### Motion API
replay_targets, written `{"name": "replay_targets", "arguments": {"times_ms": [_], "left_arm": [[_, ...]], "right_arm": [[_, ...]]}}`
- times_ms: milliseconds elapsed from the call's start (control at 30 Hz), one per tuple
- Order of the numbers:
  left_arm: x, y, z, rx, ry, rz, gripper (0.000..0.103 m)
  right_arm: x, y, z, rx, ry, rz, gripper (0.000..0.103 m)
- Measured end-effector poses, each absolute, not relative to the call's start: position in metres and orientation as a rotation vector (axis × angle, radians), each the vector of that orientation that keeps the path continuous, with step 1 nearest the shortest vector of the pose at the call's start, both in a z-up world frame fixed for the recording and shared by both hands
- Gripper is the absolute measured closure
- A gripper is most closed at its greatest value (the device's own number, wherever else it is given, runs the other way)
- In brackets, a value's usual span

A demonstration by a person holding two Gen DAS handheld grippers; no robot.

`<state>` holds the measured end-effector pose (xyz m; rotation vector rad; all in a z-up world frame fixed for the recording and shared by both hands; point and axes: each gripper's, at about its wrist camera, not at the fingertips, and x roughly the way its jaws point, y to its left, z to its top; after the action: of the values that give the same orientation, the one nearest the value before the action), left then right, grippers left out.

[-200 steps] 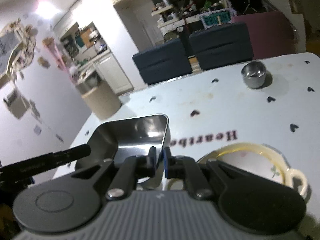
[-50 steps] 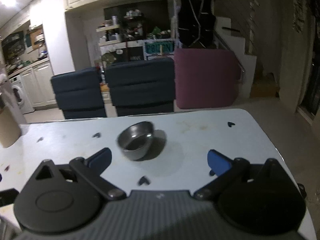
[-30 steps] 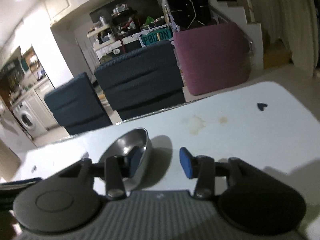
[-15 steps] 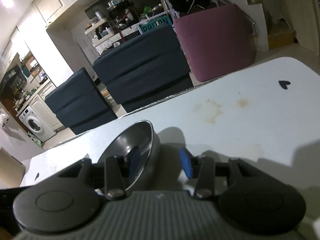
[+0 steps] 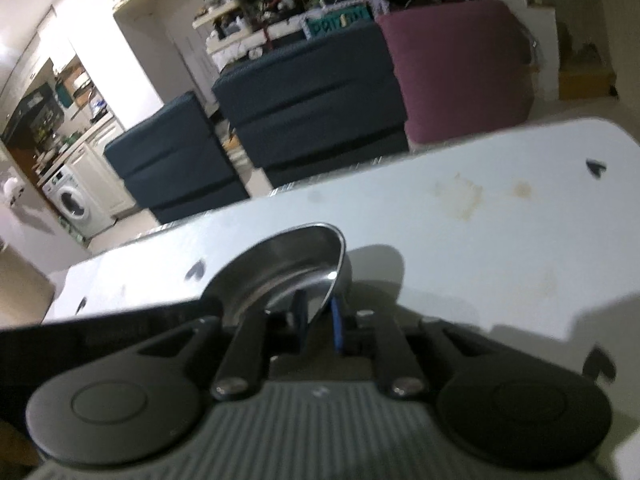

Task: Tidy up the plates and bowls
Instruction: 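Close the left tool on the steel cup rim while the right tool grips it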

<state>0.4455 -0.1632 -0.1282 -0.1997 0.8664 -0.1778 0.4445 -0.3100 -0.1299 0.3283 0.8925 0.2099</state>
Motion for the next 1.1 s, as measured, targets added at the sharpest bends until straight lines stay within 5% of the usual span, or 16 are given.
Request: {"name": "replay_targets", "arguments": {"times_ms": [367,400,567,667,1100], "left_arm": [[0.426,-0.156,-0.133,-0.173,0.874,-0.251,0.095],[0.425,-0.156,-0.131,-0.179,0.871,-0.256,0.094],[0.417,-0.152,-0.122,-0.215,0.875,-0.253,0.065],[0.412,-0.143,-0.125,-0.269,0.919,-0.21,0.065],[0.399,-0.128,-0.137,-0.489,1.0,-0.25,0.067]], "right_arm": [[0.397,-0.291,-0.116,0.418,1.033,0.266,0.083],[0.396,-0.29,-0.114,0.377,1.031,0.251,0.077],[0.4,-0.306,-0.103,0.293,0.944,0.167,0.054],[0.409,-0.317,-0.105,0.298,0.878,0.158,0.046],[0.464,-0.324,-0.14,0.469,0.764,0.229,0.046]]}}
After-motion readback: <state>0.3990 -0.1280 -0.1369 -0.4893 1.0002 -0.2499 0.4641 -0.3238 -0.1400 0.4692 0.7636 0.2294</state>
